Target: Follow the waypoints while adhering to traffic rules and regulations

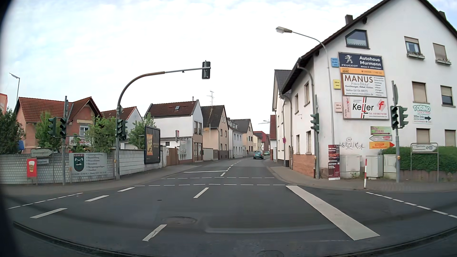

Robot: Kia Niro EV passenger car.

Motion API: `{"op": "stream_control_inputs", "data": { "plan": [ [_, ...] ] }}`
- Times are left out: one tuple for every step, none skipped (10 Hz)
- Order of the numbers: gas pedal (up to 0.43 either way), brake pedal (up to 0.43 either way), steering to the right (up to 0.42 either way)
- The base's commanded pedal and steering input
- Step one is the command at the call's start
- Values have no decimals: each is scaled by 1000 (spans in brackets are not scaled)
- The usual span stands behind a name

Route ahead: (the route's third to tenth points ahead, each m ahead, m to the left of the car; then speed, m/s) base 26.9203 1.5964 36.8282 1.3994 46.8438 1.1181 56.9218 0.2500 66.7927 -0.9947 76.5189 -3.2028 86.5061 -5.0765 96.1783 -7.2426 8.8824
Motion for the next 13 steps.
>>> {"op": "stream_control_inputs", "data": {
  "plan": [
    [8,0,0],
    [20,0,0],
    [47,0,-1],
    [67,0,0],
    [79,0,-1],
    [110,0,-1],
    [138,0,-1],
    [138,0,-1],
    [138,0,-1],
    [150,0,-1],
    [150,0,-1],
    [150,0,-1],
    [150,0,-1]
  ]
}}
